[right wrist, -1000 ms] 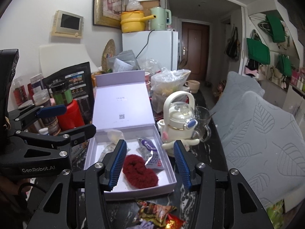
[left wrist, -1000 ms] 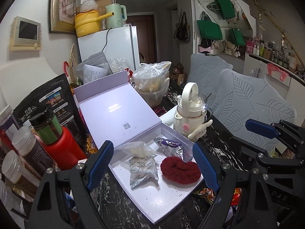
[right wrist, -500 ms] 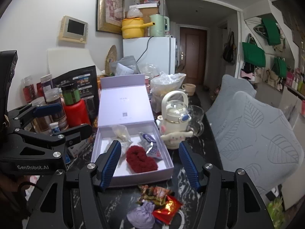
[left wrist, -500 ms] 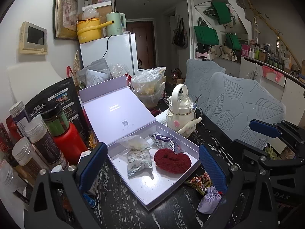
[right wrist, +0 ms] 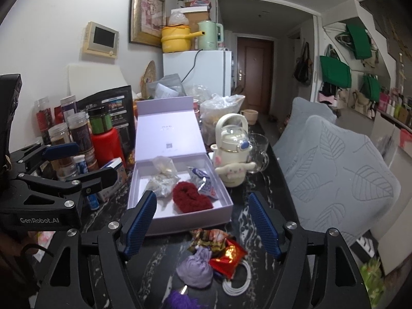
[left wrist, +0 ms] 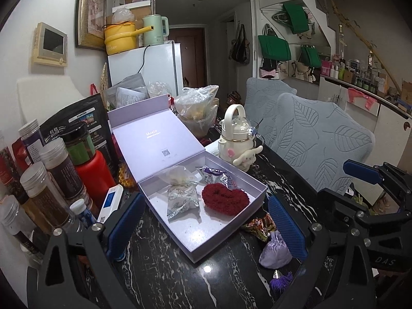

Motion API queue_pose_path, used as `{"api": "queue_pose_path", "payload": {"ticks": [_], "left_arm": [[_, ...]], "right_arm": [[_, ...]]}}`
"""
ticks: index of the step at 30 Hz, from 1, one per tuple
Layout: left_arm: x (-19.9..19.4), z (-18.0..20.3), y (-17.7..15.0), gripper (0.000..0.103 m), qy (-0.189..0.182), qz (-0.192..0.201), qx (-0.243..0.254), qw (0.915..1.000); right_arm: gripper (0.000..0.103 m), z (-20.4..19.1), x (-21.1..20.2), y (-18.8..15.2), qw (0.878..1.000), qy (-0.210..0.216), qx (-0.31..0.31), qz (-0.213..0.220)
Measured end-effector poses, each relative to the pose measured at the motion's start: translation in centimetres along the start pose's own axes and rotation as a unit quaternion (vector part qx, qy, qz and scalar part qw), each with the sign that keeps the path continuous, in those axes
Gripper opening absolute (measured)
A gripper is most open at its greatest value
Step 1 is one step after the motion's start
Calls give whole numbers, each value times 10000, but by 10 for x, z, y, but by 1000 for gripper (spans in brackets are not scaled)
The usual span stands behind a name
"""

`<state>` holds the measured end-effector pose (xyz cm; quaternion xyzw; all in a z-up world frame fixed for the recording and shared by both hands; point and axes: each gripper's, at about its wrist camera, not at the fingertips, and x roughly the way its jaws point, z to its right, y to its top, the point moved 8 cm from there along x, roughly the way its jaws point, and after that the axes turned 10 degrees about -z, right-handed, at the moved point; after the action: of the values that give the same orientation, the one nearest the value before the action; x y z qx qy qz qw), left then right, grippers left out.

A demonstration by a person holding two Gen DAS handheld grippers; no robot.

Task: Organize soft objects
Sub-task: 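Withdraw both open tools from the box back toward the remaining items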

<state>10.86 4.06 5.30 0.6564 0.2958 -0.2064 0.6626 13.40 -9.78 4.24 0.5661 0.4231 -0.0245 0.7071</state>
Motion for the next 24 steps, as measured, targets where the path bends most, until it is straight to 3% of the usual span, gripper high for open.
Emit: {"api": "queue_pose_path", "payload": {"ticks": [16, 24], "left_arm": [[4, 11, -42, 98, -310, -294, -1, 9991], [10, 19, -59, 98, -697, -343, 31, 9970]], "right_arm": [[77, -1, -3, -50, 9990, -248, 189, -323], [77, 2, 1, -77, 9978, -257, 368, -494]]}}
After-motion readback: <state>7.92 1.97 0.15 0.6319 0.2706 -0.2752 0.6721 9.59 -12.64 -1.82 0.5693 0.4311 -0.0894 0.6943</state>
